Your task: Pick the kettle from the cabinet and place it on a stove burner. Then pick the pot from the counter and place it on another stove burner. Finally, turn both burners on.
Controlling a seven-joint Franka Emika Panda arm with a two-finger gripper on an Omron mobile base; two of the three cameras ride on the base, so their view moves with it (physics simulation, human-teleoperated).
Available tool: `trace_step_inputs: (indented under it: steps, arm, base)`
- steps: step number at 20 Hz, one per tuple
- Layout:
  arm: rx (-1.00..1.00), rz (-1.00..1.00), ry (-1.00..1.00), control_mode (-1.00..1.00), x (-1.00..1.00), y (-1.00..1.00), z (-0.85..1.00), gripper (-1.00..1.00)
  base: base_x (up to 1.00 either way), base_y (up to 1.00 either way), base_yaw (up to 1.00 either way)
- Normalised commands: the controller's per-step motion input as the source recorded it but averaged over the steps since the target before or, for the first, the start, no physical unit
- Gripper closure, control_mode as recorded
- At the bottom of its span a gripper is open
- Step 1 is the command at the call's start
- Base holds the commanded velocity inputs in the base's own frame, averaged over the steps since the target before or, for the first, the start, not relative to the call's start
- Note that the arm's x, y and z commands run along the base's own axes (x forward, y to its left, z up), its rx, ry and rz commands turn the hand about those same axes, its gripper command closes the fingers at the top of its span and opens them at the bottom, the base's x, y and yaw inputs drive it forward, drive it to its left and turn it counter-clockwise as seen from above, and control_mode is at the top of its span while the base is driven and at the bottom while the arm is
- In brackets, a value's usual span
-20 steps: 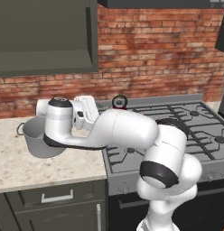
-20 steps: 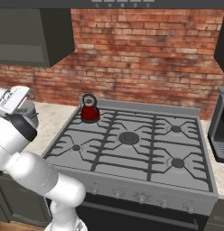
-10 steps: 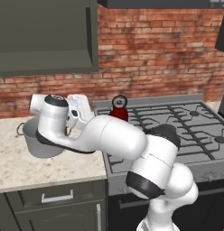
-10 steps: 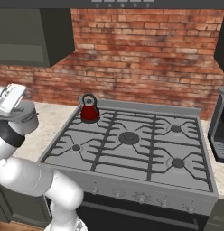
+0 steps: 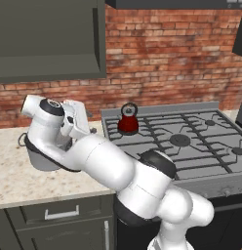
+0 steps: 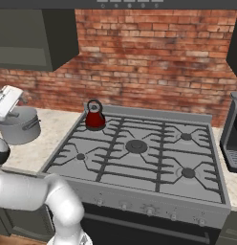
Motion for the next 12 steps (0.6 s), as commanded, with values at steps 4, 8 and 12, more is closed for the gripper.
trace_step_inputs:
  steps: [4, 8, 12]
  arm:
    - [0.13, 0.03, 0.00, -1.00, 0.13, 0.35, -0.11, -1.00]
    - [0.11, 0.02, 0.00, -1.00, 0.21, 0.40, -0.09, -1.00]
    - [0.08, 0.03, 0.00, -1.00, 0.03, 0.24, -0.12, -1.00]
  base:
    - [0.00, 0.00, 0.00]
    - [0.00, 0.00, 0.00]
    - [0.00, 0.00, 0.00]
